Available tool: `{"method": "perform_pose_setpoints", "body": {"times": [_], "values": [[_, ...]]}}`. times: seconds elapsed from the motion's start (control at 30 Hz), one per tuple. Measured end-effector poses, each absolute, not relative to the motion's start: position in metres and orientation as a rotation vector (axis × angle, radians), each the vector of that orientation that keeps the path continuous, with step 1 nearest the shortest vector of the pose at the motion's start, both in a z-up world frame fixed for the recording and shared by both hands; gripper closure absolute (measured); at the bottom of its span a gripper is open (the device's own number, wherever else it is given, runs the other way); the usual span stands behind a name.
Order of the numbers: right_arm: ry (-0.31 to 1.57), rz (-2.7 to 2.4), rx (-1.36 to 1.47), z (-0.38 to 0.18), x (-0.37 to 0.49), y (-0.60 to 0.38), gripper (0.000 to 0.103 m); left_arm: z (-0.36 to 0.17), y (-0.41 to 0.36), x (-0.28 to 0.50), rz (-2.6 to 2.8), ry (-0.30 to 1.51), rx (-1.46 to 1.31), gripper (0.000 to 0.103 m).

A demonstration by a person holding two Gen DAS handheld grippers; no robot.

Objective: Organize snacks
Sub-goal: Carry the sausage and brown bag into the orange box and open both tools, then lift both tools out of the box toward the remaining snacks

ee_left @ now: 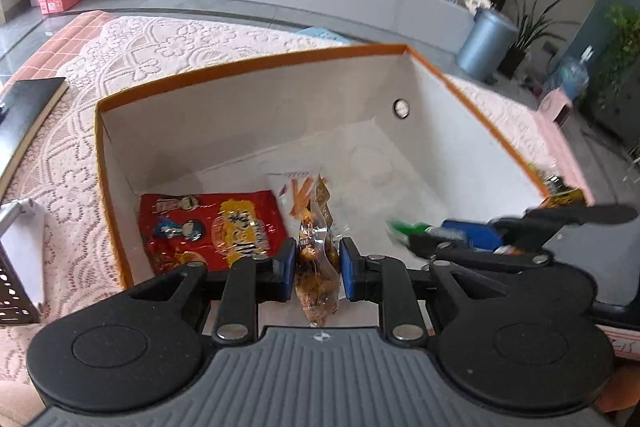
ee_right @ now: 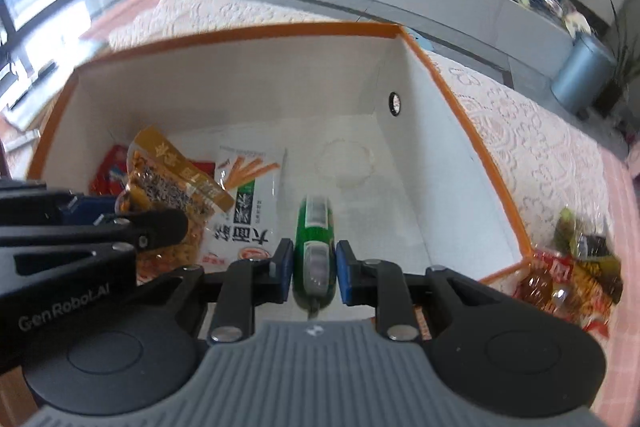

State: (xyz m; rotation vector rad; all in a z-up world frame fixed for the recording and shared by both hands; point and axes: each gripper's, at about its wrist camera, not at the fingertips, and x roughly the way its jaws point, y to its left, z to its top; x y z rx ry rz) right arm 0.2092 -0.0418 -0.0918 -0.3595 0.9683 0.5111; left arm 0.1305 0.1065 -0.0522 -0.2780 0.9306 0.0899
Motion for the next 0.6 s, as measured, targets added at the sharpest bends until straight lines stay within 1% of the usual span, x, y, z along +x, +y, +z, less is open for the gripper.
{"method": "perform_pose_setpoints", "body": {"times": [0.2,0.3,0.4,0.47,0.5,0.53,0.6], "values": [[0.994,0.542,-0.478,-0.102,0.211,-0.031,0.083,-0.053,0.102,0.131,0.125,0.95,-0.222,0.078],[1.012,0.555,-0.501,-0.101,0.215,-0.025,0.083,-0.053,0.1,0.131,0.144,0.948,-0.205,0.076],[1.029,0.555,-0.521,-0.099,0.216,-0.024,0.083,-0.051,0.098,0.13,0.157,0.931,-0.188,0.066],[1.035,0.547,-0.527,-0.098,0.218,-0.023,0.083,-0.048,0.099,0.127,0.161,0.897,-0.192,0.056],[1.033,0.545,-0.526,-0.097,0.218,-0.023,0.083,-0.046,0.099,0.126,0.163,0.88,-0.199,0.054],[1.03,0.543,-0.524,-0.096,0.218,-0.023,0.08,-0.044,0.1,0.125,0.171,0.862,-0.209,0.052],[1.025,0.538,-0.514,-0.093,0.218,-0.026,0.074,-0.04,0.102,0.122,0.188,0.819,-0.233,0.052]]}}
